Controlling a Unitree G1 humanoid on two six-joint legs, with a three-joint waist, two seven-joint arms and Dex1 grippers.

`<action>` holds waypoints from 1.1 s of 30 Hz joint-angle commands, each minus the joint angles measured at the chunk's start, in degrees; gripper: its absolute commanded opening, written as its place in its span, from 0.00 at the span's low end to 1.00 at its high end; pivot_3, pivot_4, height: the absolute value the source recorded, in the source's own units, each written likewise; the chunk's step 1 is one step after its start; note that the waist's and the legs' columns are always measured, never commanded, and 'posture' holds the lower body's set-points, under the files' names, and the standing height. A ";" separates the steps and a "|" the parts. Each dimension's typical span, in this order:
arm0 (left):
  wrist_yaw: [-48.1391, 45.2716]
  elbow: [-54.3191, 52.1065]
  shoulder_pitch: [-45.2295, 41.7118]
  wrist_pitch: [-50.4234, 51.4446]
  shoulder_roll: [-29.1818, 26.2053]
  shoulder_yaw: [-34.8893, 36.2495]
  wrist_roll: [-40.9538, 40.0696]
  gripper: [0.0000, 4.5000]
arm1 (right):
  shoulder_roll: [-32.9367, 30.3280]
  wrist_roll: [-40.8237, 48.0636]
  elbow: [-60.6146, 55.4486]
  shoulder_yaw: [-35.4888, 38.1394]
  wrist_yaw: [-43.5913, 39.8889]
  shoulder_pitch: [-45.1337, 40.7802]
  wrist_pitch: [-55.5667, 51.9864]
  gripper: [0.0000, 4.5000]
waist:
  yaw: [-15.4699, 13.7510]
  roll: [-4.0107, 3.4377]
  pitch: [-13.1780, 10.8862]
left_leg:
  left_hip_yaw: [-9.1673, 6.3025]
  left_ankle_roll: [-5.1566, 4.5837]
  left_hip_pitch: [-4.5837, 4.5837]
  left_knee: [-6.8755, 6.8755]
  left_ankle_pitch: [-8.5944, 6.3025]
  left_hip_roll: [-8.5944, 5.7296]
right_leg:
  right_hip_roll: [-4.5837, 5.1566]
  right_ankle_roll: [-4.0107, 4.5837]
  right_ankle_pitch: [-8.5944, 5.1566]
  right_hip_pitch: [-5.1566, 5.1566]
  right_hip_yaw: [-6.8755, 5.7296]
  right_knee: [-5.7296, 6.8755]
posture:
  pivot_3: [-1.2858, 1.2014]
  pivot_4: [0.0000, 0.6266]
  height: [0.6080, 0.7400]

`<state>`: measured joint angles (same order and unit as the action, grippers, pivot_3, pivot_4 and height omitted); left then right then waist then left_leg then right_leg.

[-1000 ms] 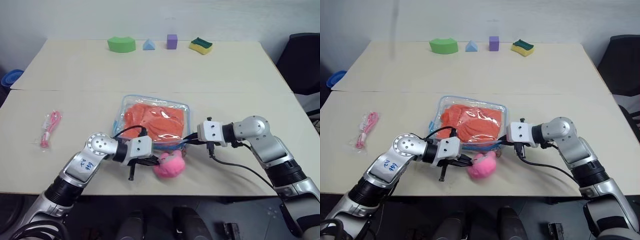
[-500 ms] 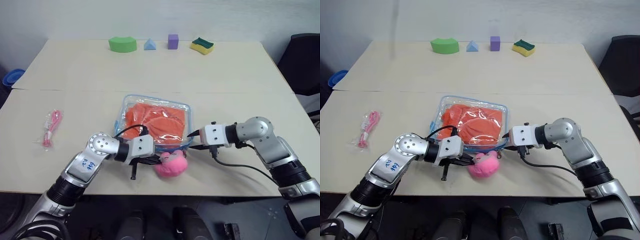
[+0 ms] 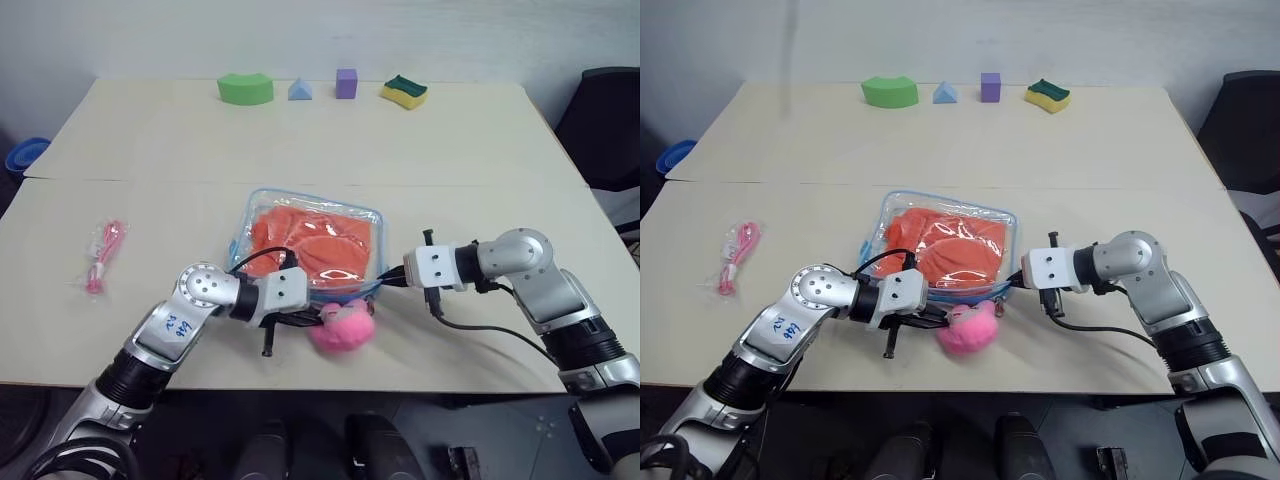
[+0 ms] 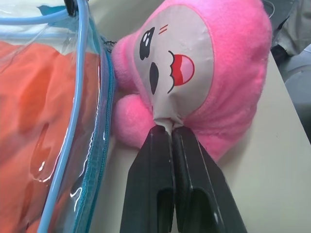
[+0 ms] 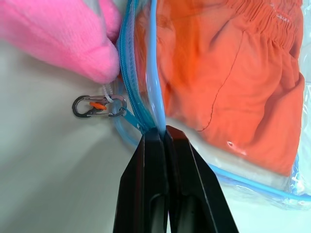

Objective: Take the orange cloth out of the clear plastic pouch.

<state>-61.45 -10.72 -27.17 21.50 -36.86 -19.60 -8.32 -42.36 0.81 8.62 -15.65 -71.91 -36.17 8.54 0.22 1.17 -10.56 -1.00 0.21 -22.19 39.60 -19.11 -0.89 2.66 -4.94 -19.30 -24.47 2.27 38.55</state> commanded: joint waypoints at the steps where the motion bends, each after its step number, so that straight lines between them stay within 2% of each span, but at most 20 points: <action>1: 1.20 0.02 3.06 -0.77 -2.66 2.32 1.49 0.00 | -0.88 1.43 0.17 2.23 -0.53 -1.22 1.10 0.00 | 0.02 0.00 0.00 | 0.00 0.00 0.00 0.00 0.00 0.00 | 0.00 0.00 0.00 0.00 0.00 0.00 | 0.52 0.24 1.00; 8: 2.67 -3.92 12.23 0.57 -8.69 10.50 -0.95 0.00 | -0.68 1.44 5.57 3.04 -0.46 -3.92 4.24 0.00 | 1.46 0.00 0.00 | -0.02 0.01 0.03 -0.10 0.00 0.05 | -0.02 0.01 0.00 -0.02 -0.01 -0.01 | 0.52 0.24 1.00; 13: 5.47 -6.65 17.47 2.79 -10.74 16.44 -2.94 0.00 | -0.53 1.65 7.63 3.13 -0.50 -4.05 6.76 0.00 | 1.56 0.00 0.00 | -0.01 0.04 0.08 -0.24 0.01 0.06 | -0.02 0.02 -0.01 -0.04 -0.01 -0.02 | 0.52 0.24 1.00; 19: 5.50 -2.53 24.86 4.20 -16.54 31.68 -6.46 0.00 | -2.24 0.76 10.33 3.48 -0.24 -3.18 13.49 0.00 | 1.78 -0.01 -0.01 | 0.00 0.04 0.11 -0.32 0.01 0.07 | -0.02 0.03 -0.02 -0.05 -0.01 -0.04 | 0.52 0.24 1.00; 22: 4.97 2.39 24.59 6.09 -17.95 38.25 -10.23 0.00 | -2.68 1.28 10.74 3.53 -0.52 -2.88 15.40 0.00 | 1.58 -0.03 -0.02 | -0.01 0.05 0.11 -0.37 0.02 0.08 | -0.01 0.06 -0.03 -0.07 -0.04 -0.06 | 0.52 0.24 1.00; 27: 5.99 11.60 19.84 8.53 -19.15 42.87 -12.61 0.00 | -2.54 1.82 10.86 3.51 -0.51 -2.86 16.19 0.00 | 1.31 -0.03 -0.02 | -0.02 0.05 0.07 -0.37 0.02 0.06 | 0.04 0.05 -0.03 -0.04 -0.09 -0.14 | 0.52 0.24 1.00; 30: 6.35 13.60 18.21 7.97 -18.46 41.60 -12.37 0.00 | -2.03 2.72 9.69 3.55 -0.48 -2.45 14.46 0.00 | 1.39 -0.04 -0.02 | -0.03 0.05 0.05 -0.37 0.02 0.05 | 0.06 0.05 -0.03 -0.05 -0.16 -0.14 | 0.52 0.24 1.00; 33: 6.44 11.20 18.47 8.54 -16.86 38.89 -12.45 0.00 | -1.62 3.40 8.16 3.50 -0.17 -1.97 12.18 0.14 | 1.43 -0.04 -0.02 | -0.02 0.05 0.04 -0.41 0.01 0.05 | 0.08 0.05 -0.03 -0.05 -0.16 -0.04 | 0.52 0.24 1.00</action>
<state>-55.48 2.34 -8.74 30.02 -53.91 19.59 -20.47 -43.77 2.66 18.87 -14.07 -72.34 -38.43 21.77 1.65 1.13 -10.58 -1.02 0.27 -22.16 39.18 -19.11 -0.83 2.73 -4.89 -19.33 -24.52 2.11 38.51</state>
